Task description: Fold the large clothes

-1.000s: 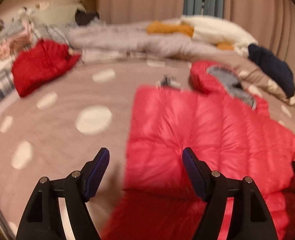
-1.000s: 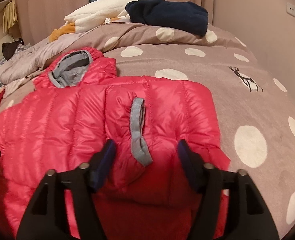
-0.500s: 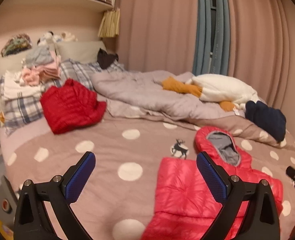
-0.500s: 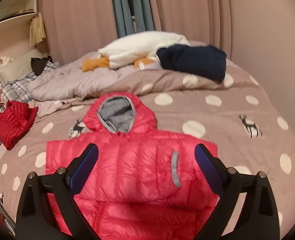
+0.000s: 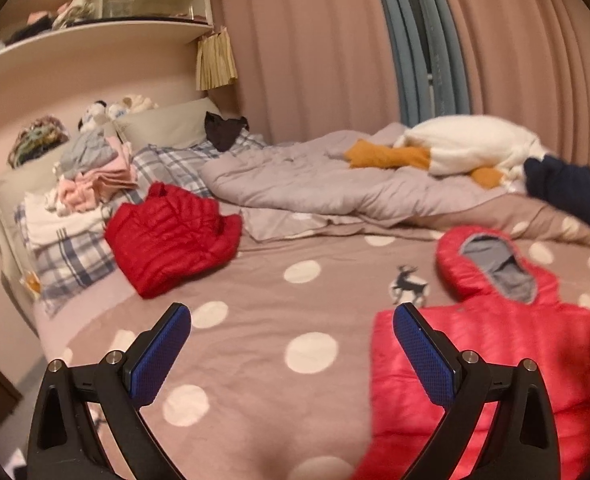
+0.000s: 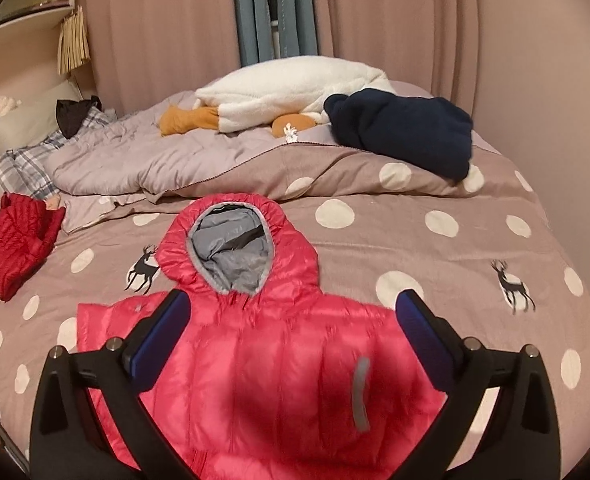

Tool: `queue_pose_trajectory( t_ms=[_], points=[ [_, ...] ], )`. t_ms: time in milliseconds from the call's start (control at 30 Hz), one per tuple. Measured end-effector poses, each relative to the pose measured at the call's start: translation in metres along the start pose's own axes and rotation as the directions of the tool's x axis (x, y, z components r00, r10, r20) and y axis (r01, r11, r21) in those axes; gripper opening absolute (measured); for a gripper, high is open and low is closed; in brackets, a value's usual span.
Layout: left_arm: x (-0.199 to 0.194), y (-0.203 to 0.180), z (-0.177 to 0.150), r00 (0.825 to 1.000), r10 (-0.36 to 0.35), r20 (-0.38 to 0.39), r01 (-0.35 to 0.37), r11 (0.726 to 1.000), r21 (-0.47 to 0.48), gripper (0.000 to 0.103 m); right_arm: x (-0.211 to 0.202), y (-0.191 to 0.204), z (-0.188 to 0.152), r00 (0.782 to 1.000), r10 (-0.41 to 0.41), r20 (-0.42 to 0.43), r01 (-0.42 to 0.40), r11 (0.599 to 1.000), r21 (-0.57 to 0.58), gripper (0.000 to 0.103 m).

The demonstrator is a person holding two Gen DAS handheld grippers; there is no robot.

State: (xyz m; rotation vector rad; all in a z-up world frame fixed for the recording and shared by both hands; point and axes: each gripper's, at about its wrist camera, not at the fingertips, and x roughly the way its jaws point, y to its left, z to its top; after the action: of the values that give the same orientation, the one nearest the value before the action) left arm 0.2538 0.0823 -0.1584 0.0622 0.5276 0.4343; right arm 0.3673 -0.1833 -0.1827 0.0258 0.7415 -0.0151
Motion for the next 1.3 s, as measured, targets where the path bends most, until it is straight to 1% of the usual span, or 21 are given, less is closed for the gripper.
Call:
queue_pose_trajectory(
  t_ms=[100,267,367,467,567,633,667,700,767,833,900,933,967,1000,1033,1067,1100,1133,1167,1233,1300],
  points=[
    [0.017,-0.003,0.003,1.000,-0.001,-0.016,0.001,1.000,0.027,0.100,0.027,0.004,0.017,1.000,0.008,-0.023,-0.008,1.000,0.005,0.103],
    [0.038,-0.009,0.001,0.999,-0.027,-0.021,0.029,0.997,0.075,0.100,0.112,0.011,0.045,0.992,0.055,-0.113,-0.048,0.997,0.068,0.103],
    [0.056,-0.010,-0.002,0.999,-0.022,-0.030,0.024,0.996,0.089,0.100,0.166,0.012,0.046,0.981,0.041,-0.188,-0.022,0.995,0.098,0.101],
    [0.081,-0.011,-0.007,0.997,-0.014,-0.079,0.022,0.995,0.102,0.100,0.206,0.009,0.038,0.970,0.045,-0.240,-0.014,0.991,0.131,0.094],
    [0.099,-0.007,-0.012,0.993,-0.002,-0.119,0.013,0.996,0.087,0.100,0.236,0.006,0.024,0.951,0.040,-0.305,0.013,0.985,0.171,0.077],
    [0.107,-0.005,-0.014,0.990,0.007,-0.142,0.003,0.997,0.075,0.100,0.244,0.005,0.017,0.950,0.027,-0.312,0.029,0.984,0.173,0.051],
    [0.110,-0.004,-0.015,0.988,0.005,-0.151,0.005,0.998,0.061,0.100,0.242,0.006,0.018,0.958,0.001,-0.287,0.048,0.985,0.165,0.038],
    [0.111,-0.002,-0.014,0.988,-0.002,-0.158,0.009,0.999,0.049,0.100,0.239,0.006,0.021,0.962,0.016,-0.273,0.032,0.985,0.172,0.018],
    [0.113,-0.002,-0.013,0.986,-0.011,-0.164,0.016,0.999,0.032,0.100,0.231,0.009,0.026,0.968,0.035,-0.249,0.009,0.985,0.173,0.016],
    [0.109,-0.003,-0.010,0.988,-0.001,-0.155,0.006,0.999,0.034,0.100,0.202,0.015,0.036,0.987,0.057,-0.149,-0.036,0.989,0.146,0.016],
    [0.108,-0.005,-0.008,0.989,0.010,-0.148,-0.004,0.999,0.039,0.100,0.159,0.020,0.044,0.991,0.130,-0.026,-0.126,0.986,0.113,0.016],
    [0.106,-0.006,-0.006,0.989,0.008,-0.146,-0.002,0.999,0.044,0.100,0.141,0.020,0.044,0.985,0.170,0.021,-0.171,0.981,0.096,0.016],
    [0.103,-0.008,-0.005,0.990,0.005,-0.141,0.002,0.999,0.049,0.100,0.104,0.022,0.042,0.966,0.234,0.109,-0.241,0.969,0.049,0.015],
    [0.101,-0.009,-0.004,0.991,0.005,-0.137,0.002,0.999,0.052,0.100,0.079,0.021,0.037,0.947,0.273,0.168,-0.276,0.961,-0.001,0.015],
    [0.098,-0.011,-0.003,0.991,0.004,-0.132,0.003,0.999,0.054,0.100,0.038,0.021,0.024,0.914,0.321,0.249,-0.309,0.947,-0.088,0.015],
    [0.095,-0.014,-0.003,0.991,0.001,-0.134,0.006,0.999,0.050,0.100,0.016,0.018,0.012,0.893,0.351,0.282,-0.322,0.936,-0.145,0.015],
    [0.094,-0.015,-0.002,0.990,-0.003,-0.141,0.009,0.999,0.043,0.100,-0.009,0.015,-0.008,0.870,0.391,0.300,-0.337,0.916,-0.217,0.015],
    [0.092,-0.017,-0.002,0.988,-0.009,-0.151,0.014,1.000,0.028,0.100,-0.021,0.011,-0.022,0.860,0.416,0.294,-0.349,0.902,-0.254,0.015],
    [0.092,-0.018,-0.003,0.987,-0.018,-0.157,0.021,1.000,0.015,0.100,-0.029,0.007,-0.035,0.861,0.432,0.270,-0.362,0.892,-0.271,0.015],
    [0.088,-0.023,-0.004,0.985,-0.052,-0.165,0.050,0.999,-0.011,0.100,-0.031,-0.004,-0.069,0.883,0.444,0.151,-0.392,0.876,-0.281,0.016],
    [0.086,-0.030,-0.005,0.982,-0.068,-0.176,0.065,0.998,-0.018,0.100,-0.025,-0.014,-0.099,0.909,0.412,0.060,-0.384,0.887,-0.256,0.018]
  ],
)
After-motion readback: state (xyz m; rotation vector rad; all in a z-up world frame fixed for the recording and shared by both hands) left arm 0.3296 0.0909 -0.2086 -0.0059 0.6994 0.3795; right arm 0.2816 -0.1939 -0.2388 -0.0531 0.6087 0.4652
